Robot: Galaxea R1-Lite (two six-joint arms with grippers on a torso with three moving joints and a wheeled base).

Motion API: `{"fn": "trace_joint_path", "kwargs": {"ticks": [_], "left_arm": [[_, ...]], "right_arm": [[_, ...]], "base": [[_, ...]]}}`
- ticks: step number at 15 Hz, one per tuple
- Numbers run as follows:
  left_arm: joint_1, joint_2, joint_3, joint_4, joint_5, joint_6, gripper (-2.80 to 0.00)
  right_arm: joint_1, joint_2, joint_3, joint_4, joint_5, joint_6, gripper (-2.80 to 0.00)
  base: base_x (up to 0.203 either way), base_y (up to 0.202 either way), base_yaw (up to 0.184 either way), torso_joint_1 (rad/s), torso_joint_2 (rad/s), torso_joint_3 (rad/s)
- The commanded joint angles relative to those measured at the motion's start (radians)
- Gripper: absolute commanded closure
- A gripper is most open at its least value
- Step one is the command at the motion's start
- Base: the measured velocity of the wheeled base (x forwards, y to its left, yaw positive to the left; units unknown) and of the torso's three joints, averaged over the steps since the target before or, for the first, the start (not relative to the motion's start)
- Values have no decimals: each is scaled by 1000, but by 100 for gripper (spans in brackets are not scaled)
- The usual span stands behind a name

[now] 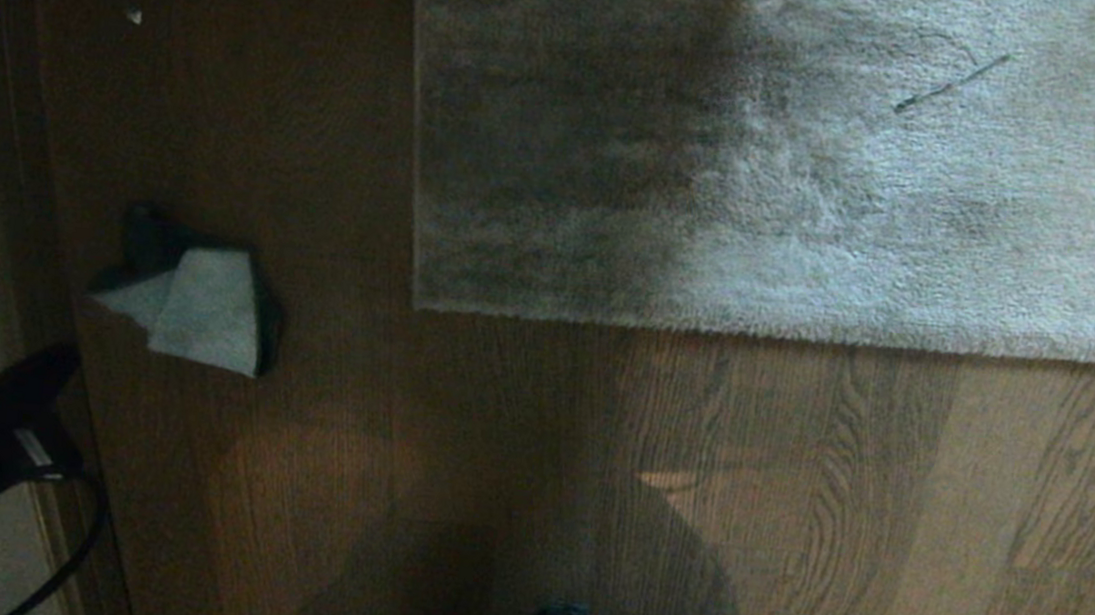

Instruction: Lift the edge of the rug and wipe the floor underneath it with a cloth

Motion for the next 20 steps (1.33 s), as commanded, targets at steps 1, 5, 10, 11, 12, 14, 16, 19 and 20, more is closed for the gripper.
{"fn": "trace_joint_path", "kwargs": {"ticks": [1, 5, 10, 11, 12, 14, 16, 19, 20], "left_arm": [[0, -117, 0, 75, -2, -1, 0], [0, -416, 0, 379, -4, -3, 0], [-67, -695, 0, 835, -2, -2, 0], [-87, -744, 0, 900, -1, -3, 0], [-98, -791, 0, 953, -1, -3, 0], [-109, -882, 0, 1060, 0, -4, 0], [-122, -976, 1, 1176, -2, -15, 0], [-152, -1107, 1, 1301, 8, -30, 0], [-151, -1134, 1, 1324, 13, -30, 0]], "right_arm": [[0, 2, 0, 0, 0, 0, 0], [0, 1, 0, 0, 0, 0, 0], [0, 0, 0, 0, 0, 0, 0], [0, 1, 0, 0, 0, 0, 0], [0, 0, 0, 0, 0, -1, 0], [0, 0, 0, 0, 0, 0, 0], [0, 0, 0, 0, 0, -1, 0], [0, 0, 0, 0, 0, 0, 0], [0, 0, 0, 0, 0, 0, 0]], "base": [[0, 0, 0, 0, 0, 0], [0, 0, 0, 0, 0, 0], [0, 0, 0, 0, 0, 0], [0, 0, 0, 0, 0, 0], [0, 0, 0, 0, 0, 0], [0, 0, 0, 0, 0, 0], [0, 0, 0, 0, 0, 0], [0, 0, 0, 0, 0, 0], [0, 0, 0, 0, 0, 0]]}}
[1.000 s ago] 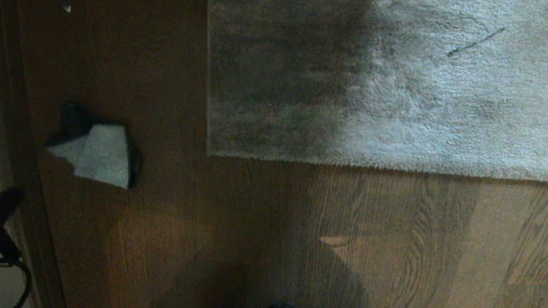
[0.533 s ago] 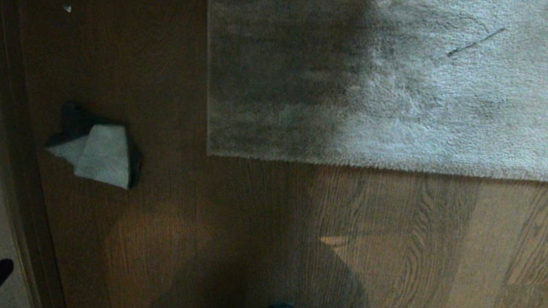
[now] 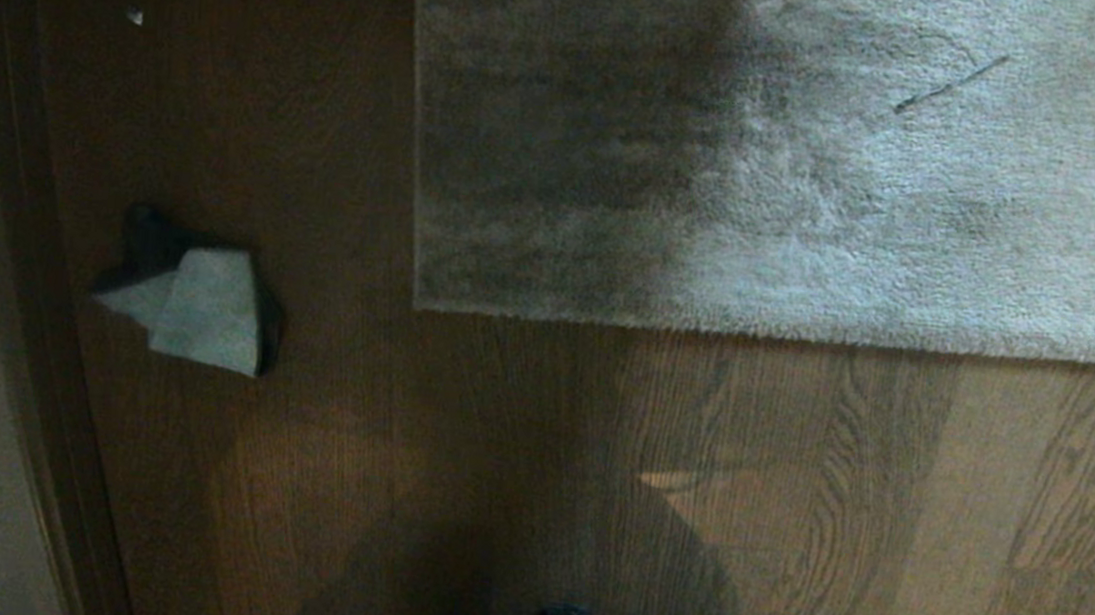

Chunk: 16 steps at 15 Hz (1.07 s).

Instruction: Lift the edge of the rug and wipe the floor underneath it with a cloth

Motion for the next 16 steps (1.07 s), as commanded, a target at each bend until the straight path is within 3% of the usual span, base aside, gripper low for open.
{"fn": "trace_joint_path", "kwargs": {"ticks": [1, 6, 16], "left_arm": [[-2, -123, 0, 34, 11, -2, 0], [12, -272, -1, 41, 17, -5, 0], [13, -281, -1, 43, 17, -2, 0]], "right_arm": [[0, 2, 0, 0, 0, 1, 0], [0, 0, 0, 0, 0, 1, 0], [0, 0, 0, 0, 0, 1, 0]], "base": [[0, 0, 0, 0, 0, 0], [0, 0, 0, 0, 0, 0], [0, 0, 0, 0, 0, 0]]}}
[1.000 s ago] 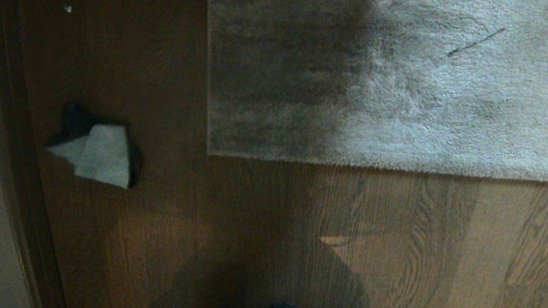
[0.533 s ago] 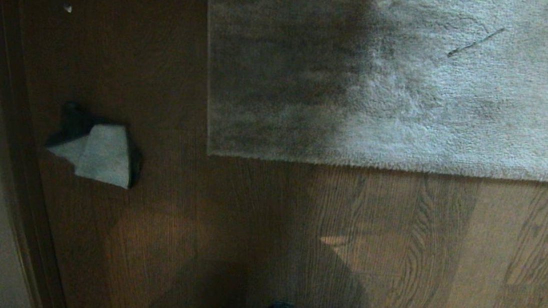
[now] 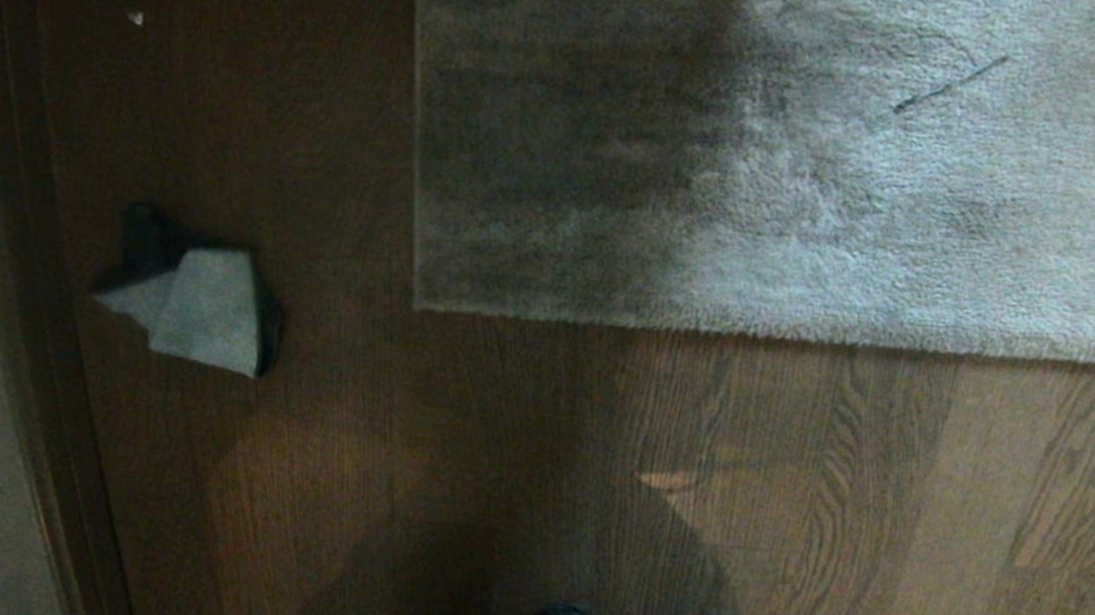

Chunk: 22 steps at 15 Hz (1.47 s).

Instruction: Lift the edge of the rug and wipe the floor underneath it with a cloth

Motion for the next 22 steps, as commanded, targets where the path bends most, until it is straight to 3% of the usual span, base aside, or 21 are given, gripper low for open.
{"fn": "trace_joint_path", "kwargs": {"ticks": [1, 22], "left_arm": [[0, 0, 0, -1, 0, -1, 0], [0, 0, 0, -1, 0, -1, 0]], "right_arm": [[0, 0, 0, -1, 0, 0, 0], [0, 0, 0, -1, 0, 0, 0]], "base": [[0, 0, 0, 0, 0, 0], [0, 0, 0, 1, 1, 26]]}}
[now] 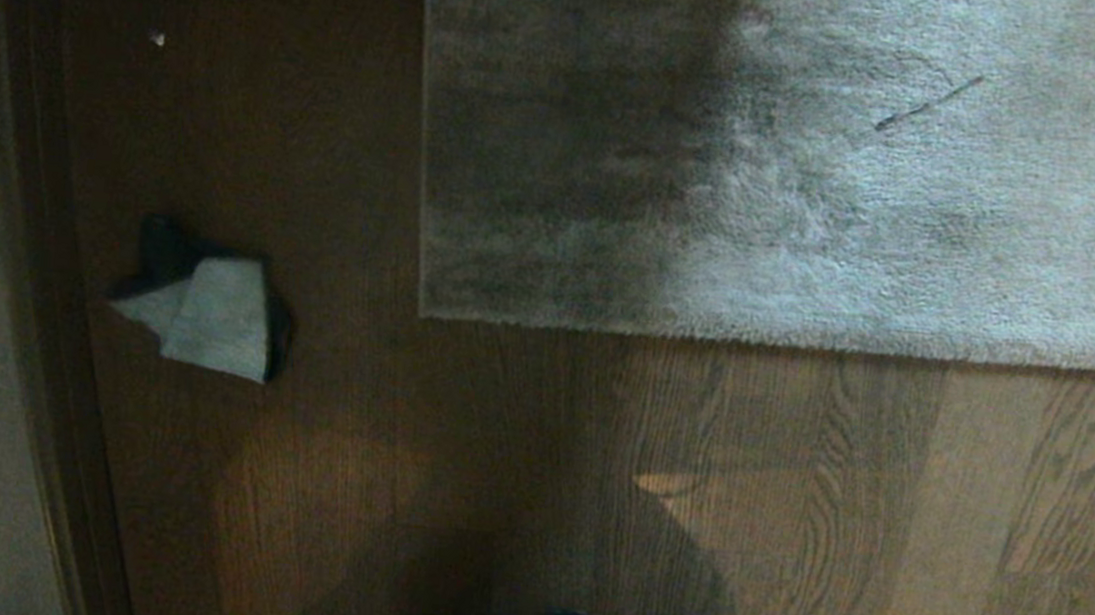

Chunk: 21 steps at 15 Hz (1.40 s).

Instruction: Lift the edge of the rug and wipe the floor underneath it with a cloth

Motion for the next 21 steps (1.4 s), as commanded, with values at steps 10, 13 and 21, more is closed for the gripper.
{"fn": "trace_joint_path", "kwargs": {"ticks": [10, 13, 21], "left_arm": [[0, 0, -1, -1, 1, -1, 0], [0, 0, 0, -1, 1, -1, 0], [0, 0, 0, -1, 1, -3, 0]], "right_arm": [[0, 0, 0, -1, 0, 0, 0], [0, 0, 0, -1, 0, 0, 0], [0, 0, 0, -1, 0, 0, 0]], "base": [[0, 0, 0, 2, 2, 196], [0, 0, 0, 3, 1, 204], [0, 0, 0, 1, 3, 201]]}}
